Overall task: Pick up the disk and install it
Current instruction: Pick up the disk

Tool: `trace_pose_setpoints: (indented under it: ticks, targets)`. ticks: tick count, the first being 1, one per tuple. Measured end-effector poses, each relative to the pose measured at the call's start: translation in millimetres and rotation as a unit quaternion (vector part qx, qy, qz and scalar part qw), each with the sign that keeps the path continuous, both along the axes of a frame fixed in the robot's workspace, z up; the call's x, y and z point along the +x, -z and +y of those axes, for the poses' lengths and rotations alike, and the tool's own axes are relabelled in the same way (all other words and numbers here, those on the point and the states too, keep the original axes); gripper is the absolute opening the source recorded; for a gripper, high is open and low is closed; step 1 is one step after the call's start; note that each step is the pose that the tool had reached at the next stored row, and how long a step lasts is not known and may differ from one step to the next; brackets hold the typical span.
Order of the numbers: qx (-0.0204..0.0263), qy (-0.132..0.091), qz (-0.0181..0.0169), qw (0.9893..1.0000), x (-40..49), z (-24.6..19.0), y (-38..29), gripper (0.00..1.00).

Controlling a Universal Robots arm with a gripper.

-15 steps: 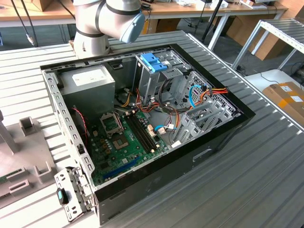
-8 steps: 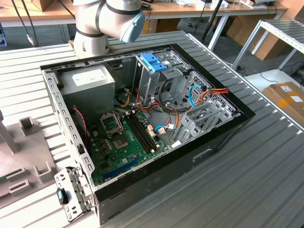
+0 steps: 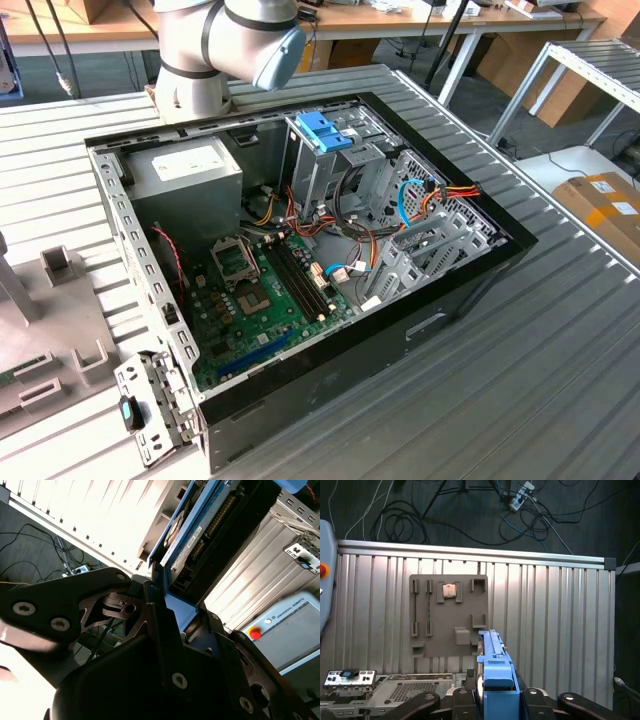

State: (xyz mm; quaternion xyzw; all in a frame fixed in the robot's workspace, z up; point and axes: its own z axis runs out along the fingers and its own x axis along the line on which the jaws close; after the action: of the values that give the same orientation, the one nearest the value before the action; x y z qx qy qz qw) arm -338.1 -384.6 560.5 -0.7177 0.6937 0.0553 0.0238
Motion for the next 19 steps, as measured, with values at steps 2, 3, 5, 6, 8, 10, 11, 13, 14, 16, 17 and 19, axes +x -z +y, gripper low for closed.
trace_pose_setpoints:
  ticks: [2, 3, 5, 6, 8, 10, 11, 13, 14, 16, 17, 19]
  targets:
    - [0.0000, 0.000, 0.0000, 1.0000, 1.8, -0.1, 0.2, 0.37]
    - [-0.0001, 0.000, 0.0000, 1.0000, 2.4, -0.1, 0.3, 0.37]
    - [-0.0001, 0.000, 0.0000, 1.0000, 3.6, -0.2, 0.5, 0.37]
    - [-0.0001, 0.000, 0.0000, 1.0000, 4.6, -0.3, 0.6, 0.37]
    - [-0.0002, 0.000, 0.0000, 1.0000, 7.5, -0.5, 1.0, 0.37]
    - [-0.0002, 0.000, 0.0000, 1.0000, 10.2, -0.8, 1.3, 0.37]
    - [-0.0002, 0.000, 0.0000, 1.0000, 10.8, -0.8, 1.4, 0.37]
    - [-0.0003, 0.000, 0.0000, 1.0000, 12.2, -0.9, 1.5, 0.37]
    - [-0.0003, 0.000, 0.0000, 1.0000, 12.7, -1.0, 1.6, 0.37]
    - [-0.0004, 0.000, 0.0000, 1.0000, 15.5, -1.3, 1.9, 0.37]
    - [-0.0004, 0.000, 0.0000, 1.0000, 16.6, -1.4, 2.0, 0.37]
    - [-0.0005, 0.000, 0.0000, 1.0000, 18.9, -1.7, 2.4, 0.37]
